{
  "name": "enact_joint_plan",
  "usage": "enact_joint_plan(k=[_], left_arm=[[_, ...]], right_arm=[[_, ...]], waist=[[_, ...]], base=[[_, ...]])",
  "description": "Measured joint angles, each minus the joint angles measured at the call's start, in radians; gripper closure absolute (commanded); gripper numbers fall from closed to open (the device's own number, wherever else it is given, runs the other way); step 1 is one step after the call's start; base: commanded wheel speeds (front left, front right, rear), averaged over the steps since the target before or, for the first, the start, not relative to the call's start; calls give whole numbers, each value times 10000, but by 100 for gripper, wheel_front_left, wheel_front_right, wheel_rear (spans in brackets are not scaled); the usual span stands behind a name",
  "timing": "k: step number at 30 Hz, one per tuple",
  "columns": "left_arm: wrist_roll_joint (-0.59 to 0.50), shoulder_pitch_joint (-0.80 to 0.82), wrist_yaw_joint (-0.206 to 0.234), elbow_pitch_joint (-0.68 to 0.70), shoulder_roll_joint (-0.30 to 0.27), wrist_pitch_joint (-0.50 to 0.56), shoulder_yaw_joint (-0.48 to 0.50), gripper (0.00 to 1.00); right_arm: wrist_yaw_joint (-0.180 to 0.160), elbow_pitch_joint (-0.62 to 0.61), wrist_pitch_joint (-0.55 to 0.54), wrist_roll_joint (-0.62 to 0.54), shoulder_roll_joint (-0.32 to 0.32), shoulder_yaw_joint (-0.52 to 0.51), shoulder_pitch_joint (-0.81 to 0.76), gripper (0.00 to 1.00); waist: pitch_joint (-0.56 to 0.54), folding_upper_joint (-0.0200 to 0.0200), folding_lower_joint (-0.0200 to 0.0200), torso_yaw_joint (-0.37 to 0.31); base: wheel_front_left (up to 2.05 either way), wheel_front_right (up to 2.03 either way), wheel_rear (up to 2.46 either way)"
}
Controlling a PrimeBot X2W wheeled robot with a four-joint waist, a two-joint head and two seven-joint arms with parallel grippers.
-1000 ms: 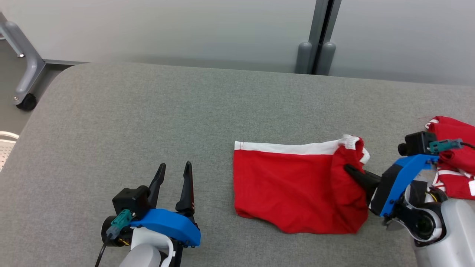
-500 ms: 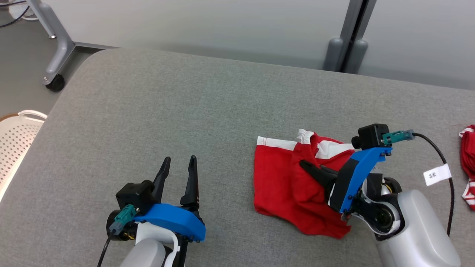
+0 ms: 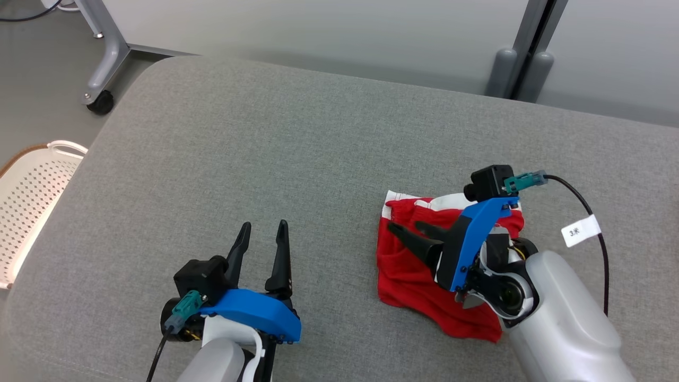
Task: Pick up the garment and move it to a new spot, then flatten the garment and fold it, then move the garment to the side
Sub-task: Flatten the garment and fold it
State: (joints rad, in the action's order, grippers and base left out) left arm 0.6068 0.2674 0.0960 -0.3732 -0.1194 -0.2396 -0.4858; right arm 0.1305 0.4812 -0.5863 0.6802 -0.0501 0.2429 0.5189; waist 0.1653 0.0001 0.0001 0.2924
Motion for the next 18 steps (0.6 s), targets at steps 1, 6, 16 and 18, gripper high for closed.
enact_joint_plan(k=[1, 6, 16, 18], left_arm=[[0, 1, -2, -21, 8, -8, 0, 0], [-12, 53, -61, -46, 4, -52, -35, 0], [-205, 520, -67, -4, -140, -92, -27, 0], [-221, 614, -38, -40, -163, -90, -17, 0]], right_arm=[[0, 33, 107, 92, 0, 153, 79, 0], [0, 117, 821, 451, 10, 466, 381, 0], [2, -127, 3482, -905, -380, 234, 657, 0], [2, -186, 4155, -1220, -518, 86, 555, 0]], waist=[[-1, 0, 0, -8], [-13, 0, 0, -144], [-142, -3, 0, -860], [-210, -3, 0, -1044]], base=[[0, 0, 0], [0, 0, 0], [0, 0, 0], [0, 0, 0]])
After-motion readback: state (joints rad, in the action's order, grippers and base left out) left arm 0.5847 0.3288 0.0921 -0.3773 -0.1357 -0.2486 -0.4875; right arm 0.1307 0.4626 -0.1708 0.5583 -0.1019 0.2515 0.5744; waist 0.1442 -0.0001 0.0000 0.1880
